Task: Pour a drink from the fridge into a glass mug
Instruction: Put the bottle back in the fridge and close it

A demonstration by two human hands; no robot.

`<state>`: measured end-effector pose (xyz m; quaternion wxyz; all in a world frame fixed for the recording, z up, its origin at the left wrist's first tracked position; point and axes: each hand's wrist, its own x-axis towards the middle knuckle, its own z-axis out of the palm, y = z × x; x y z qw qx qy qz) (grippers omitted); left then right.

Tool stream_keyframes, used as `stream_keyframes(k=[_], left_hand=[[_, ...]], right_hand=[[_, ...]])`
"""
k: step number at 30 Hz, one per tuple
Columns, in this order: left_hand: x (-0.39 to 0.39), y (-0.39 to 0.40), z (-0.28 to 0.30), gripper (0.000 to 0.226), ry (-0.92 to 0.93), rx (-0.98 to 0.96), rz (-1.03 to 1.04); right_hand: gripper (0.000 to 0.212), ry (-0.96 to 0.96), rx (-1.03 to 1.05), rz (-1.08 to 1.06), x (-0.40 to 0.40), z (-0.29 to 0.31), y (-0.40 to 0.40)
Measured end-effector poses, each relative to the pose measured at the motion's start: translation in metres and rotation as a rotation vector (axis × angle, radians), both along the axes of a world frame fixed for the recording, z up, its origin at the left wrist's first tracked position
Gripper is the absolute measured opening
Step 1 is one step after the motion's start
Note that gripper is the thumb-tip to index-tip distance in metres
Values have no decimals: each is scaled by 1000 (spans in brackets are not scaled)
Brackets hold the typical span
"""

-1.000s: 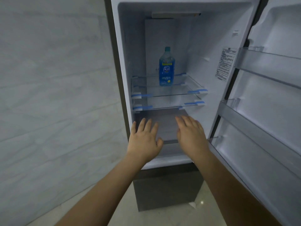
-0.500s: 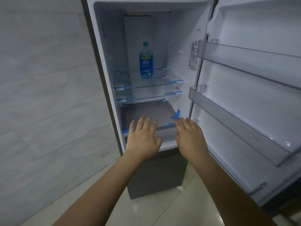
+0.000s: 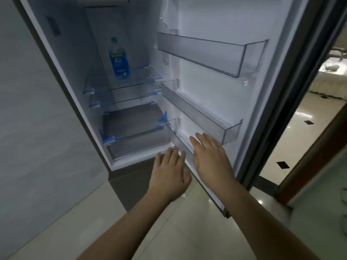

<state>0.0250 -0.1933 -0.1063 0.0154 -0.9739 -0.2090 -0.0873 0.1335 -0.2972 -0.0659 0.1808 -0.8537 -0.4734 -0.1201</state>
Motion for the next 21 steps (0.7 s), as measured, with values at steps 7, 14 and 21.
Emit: stream_keyframes(k=[7,14,21], left_hand=[[23,-81,-49,70,123,-33,-372],[59,-127,-68,67,91,74,-607],[112,-144,-64,66,98,258,-693]], right_hand=[[49,67,35,-12,8,-18,-66],[39,63,402,-100,26,-12,-132],[32,186,671,-332,82,-2,-164]])
